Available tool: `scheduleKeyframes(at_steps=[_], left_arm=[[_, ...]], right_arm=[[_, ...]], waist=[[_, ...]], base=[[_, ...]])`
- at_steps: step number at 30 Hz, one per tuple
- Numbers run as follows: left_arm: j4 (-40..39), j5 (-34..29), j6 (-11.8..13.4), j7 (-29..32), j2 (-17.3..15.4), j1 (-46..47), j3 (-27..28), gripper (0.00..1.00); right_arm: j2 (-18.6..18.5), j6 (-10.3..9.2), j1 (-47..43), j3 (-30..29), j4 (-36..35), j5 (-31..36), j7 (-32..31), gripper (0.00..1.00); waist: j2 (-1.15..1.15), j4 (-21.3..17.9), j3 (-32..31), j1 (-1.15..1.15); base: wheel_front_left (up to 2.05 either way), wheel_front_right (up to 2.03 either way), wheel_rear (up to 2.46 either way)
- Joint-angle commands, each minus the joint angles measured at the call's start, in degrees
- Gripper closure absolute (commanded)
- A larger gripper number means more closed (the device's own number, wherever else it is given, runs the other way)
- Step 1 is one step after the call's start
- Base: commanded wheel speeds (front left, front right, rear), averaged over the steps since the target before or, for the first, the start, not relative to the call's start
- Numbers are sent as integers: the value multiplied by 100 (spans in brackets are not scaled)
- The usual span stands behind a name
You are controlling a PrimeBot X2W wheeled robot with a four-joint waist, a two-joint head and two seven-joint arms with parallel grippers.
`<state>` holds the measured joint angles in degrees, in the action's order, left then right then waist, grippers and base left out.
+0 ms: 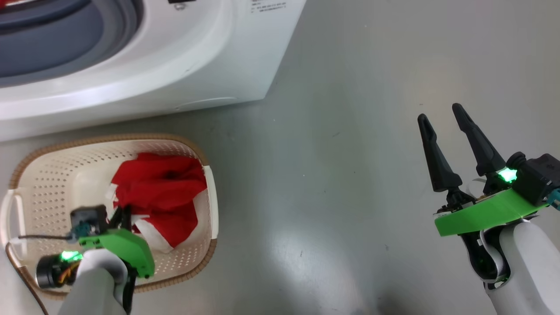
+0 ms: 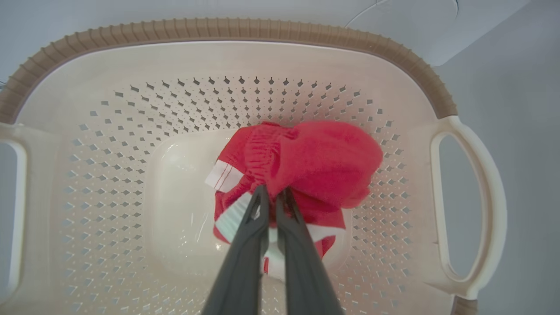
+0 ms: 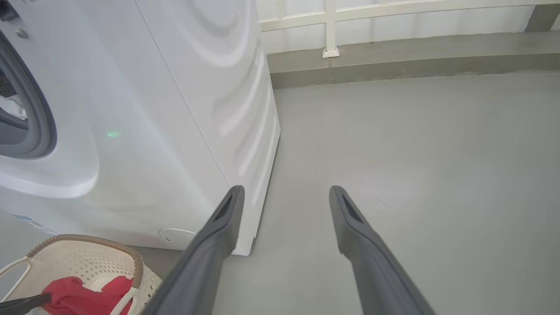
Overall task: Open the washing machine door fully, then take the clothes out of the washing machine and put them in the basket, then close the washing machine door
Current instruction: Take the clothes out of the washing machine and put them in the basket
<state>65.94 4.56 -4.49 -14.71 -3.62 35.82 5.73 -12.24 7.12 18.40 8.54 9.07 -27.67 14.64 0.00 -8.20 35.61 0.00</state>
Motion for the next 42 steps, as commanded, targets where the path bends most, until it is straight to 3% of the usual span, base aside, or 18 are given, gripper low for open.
scheduleKeyframes(at_steps=[1,17,20,21,22,33,42], left_arm=[[37,-34,57,-29,-219,46,99,100],[552,-43,93,-29,-442,690,-67,100],[574,2,102,-29,-457,715,-54,44],[561,29,114,-29,-459,713,-37,12],[552,47,117,-29,-460,702,-28,0],[114,293,47,-29,-364,380,129,0],[-910,434,-50,-29,-270,-156,396,0]], right_arm=[[-45,36,24,124,-152,-5,36,0],[64,36,272,215,-179,-4,36,0],[76,36,279,206,-159,-4,36,0],[78,36,276,202,-149,-5,36,0],[78,36,272,196,-137,-5,36,0],[48,36,196,167,-27,1,36,0],[43,36,-8,143,72,6,36,0]], waist=[[0,-59,119,0],[0,-176,563,0],[0,-178,543,0],[0,-175,526,0],[0,-170,501,0],[0,-69,34,0],[0,75,-540,0]], base=[[0,0,0],[0,0,0],[0,0,0],[0,0,0],[0,0,0],[0,0,0],[0,0,0]])
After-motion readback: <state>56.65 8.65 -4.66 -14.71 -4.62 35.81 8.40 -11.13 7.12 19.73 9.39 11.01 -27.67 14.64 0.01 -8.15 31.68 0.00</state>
